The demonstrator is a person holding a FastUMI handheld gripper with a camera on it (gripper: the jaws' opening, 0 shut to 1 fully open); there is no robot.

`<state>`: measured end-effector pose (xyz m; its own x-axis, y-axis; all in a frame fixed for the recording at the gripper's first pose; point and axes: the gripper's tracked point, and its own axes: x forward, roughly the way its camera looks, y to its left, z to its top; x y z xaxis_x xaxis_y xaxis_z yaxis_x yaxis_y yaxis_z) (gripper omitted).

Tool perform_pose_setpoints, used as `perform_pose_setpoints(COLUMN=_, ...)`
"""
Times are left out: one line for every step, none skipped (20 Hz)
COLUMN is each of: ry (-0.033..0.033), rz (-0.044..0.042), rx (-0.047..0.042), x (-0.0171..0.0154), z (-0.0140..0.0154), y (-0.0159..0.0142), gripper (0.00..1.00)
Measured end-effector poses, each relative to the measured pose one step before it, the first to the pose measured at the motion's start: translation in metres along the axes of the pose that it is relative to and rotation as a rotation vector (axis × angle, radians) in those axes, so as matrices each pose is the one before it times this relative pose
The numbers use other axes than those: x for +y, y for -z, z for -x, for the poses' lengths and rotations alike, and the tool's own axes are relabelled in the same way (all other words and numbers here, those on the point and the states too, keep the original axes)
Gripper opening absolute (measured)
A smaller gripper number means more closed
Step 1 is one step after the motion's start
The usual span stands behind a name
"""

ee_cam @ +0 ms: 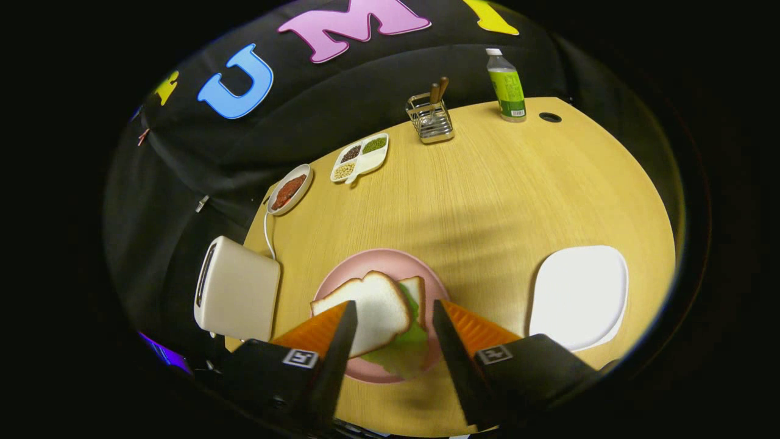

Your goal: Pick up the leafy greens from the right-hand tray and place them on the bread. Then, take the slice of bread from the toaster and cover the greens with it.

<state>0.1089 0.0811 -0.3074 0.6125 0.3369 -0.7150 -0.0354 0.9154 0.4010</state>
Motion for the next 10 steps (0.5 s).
perform_pose_setpoints(ry=-0.00287, rz=0.01841, rx=-0.02896, x=-0.00352, z=0.0101, y=-0.00801, gripper=0.85)
perform_pose_setpoints(ry=0.00239, rz=0.01925, rx=-0.03058, x=-0.00341, z=0.01067, y=-0.01005, gripper=0.98)
perform_pose_setpoints(ry=-0.00266, rz=0.01997, rx=-0.03111, x=0.00106, z=0.01123, y=-0.00688, gripper=0.98)
perform_pose_setpoints(ry=-0.0008, rz=0.01982, rx=-0.03273, x=-0.00181, z=0.0127, y=-0.01184, gripper=0.99)
perform_pose_setpoints(ry=-0.00434, rz=0.02301, rx=-0.0378, x=-0.00038, z=0.01527, y=-0.01166, gripper=0.99)
perform_pose_setpoints(ry=-0.00423, rz=0.03153, rx=-0.04354, x=0.00006, z=0.01425, y=-0.01462, gripper=0.99)
perform_pose_setpoints(ry=0.0002, rz=0.03457, rx=-0.04558, x=-0.00267, z=0.01478, y=-0.01661, gripper=0.99)
perform_pose_setpoints(ry=-0.00154, rz=0.03343, rx=-0.05386, x=-0.00176, z=0.01807, y=-0.01764, gripper=0.99)
perform_pose_setpoints(ry=-0.00222, rz=0.02108, rx=-0.04968, x=-0.00174, z=0.01589, y=-0.01611, gripper=0.99)
perform_pose_setpoints(ry=-0.00291, rz=0.01387, rx=-0.04537, x=-0.00155, z=0.01465, y=-0.01404, gripper=0.99)
